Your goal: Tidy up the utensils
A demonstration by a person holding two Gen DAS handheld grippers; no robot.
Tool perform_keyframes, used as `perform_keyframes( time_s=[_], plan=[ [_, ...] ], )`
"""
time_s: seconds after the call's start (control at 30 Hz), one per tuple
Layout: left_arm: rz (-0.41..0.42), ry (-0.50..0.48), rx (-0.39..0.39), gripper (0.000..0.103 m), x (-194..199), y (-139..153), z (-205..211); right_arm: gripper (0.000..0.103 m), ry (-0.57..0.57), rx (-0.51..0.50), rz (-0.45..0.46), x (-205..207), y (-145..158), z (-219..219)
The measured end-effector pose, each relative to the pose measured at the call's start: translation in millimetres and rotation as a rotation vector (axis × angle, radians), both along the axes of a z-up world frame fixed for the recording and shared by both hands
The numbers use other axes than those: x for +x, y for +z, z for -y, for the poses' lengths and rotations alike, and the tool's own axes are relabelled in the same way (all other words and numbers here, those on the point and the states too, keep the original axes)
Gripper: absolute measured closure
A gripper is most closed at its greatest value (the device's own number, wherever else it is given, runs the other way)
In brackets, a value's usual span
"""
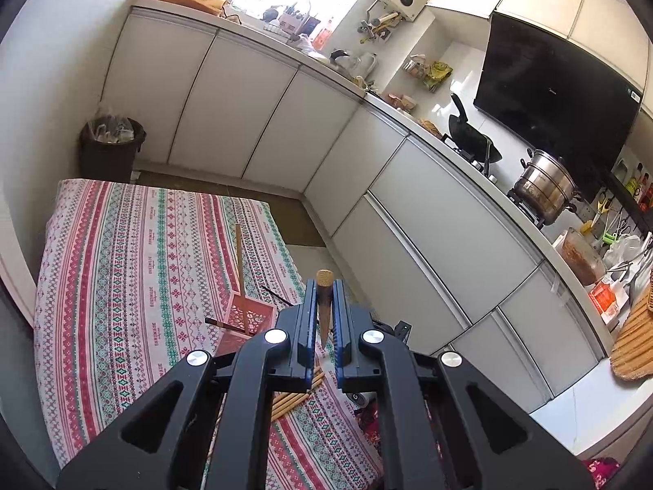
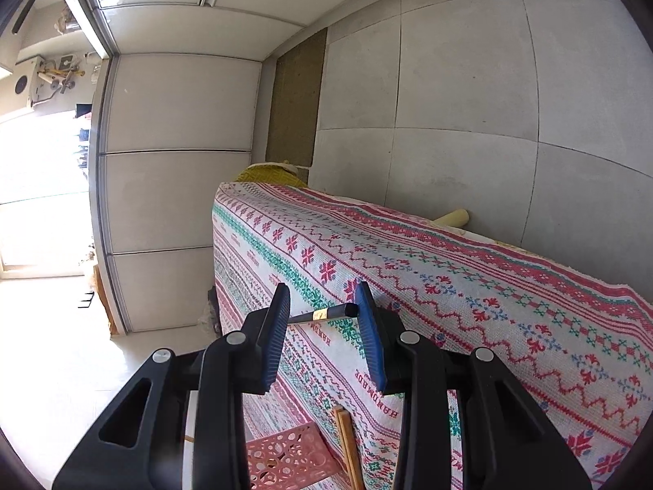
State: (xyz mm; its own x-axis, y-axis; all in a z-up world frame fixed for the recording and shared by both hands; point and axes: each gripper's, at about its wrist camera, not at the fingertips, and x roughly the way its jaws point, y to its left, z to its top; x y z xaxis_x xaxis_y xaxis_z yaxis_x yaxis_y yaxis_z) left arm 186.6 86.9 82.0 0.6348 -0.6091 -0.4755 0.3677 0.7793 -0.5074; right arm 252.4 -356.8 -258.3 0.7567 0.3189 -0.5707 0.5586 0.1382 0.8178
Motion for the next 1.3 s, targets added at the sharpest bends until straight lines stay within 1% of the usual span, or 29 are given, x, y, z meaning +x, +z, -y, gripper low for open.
perform_keyframes(
  time_s=[0.03, 0.07, 0.13, 0.27, 0.43, 0.53, 0.63, 0.73, 0.87, 0.93, 1.07, 1.17, 1.3],
  plan=[
    [-0.001, 0.002, 0.0, 0.097, 0.4, -0.1, -0.7, 0.072, 0.002, -0.01, -0.01, 0.8, -0.2, -1.8],
    [-0.002, 0.003, 0.0, 0.097, 0.6, 0.1, -1.2, 0.08, 0.002, -0.026, -0.021, 1.6, 1.0, -4.0],
    [-0.003, 0.008, -0.003, 0.097, 1.4, -0.1, -2.4, 0.09, 0.022, -0.03, -0.032, 4.8, 0.7, -8.6],
    [-0.003, 0.007, -0.005, 0.097, 1.0, -0.2, -3.8, 0.091, 0.055, -0.015, -0.031, 4.6, -2.1, -12.7],
    [0.001, 0.0, -0.014, 0.097, -6.7, 1.8, -2.6, 0.091, 0.102, -0.054, -0.032, -12.7, 13.0, -10.5],
    [0.014, 0.005, -0.012, 0.097, -14.3, 7.1, -1.5, 0.092, 0.162, -0.127, -0.004, -24.3, 38.7, -9.5],
    [0.032, 0.018, 0.003, 0.097, -20.6, 14.9, 0.5, 0.094, 0.231, -0.258, 0.022, -34.6, 76.2, -9.5],
    [0.049, 0.027, 0.036, 0.097, -25.0, 21.2, 7.7, 0.095, 0.298, -0.38, 0.042, -42.2, 115.3, -11.4],
    [0.061, 0.029, 0.098, 0.097, -26.3, 25.6, 20.0, 0.096, 0.43, -0.548, 0.035, -47.1, 165.2, -22.2],
    [0.059, 0.031, 0.128, 0.097, -25.1, 25.9, 25.6, 0.096, 0.486, -0.616, 0.037, -50.2, 186.8, -28.5],
    [0.047, 0.032, 0.176, 0.097, -21.4, 23.5, 35.2, 0.096, 0.573, -0.684, 0.05, -56.1, 222.9, -41.1],
    [0.04, 0.036, 0.199, 0.097, -19.0, 21.5, 38.3, 0.096, 0.63, -0.711, 0.065, -62.2, 243.4, -52.5],
    [0.047, 0.053, 0.215, 0.097, -13.5, 24.9, 37.8, 0.096, 0.672, -0.73, 0.121, -67.7, 273.6, -70.6]
  ],
)
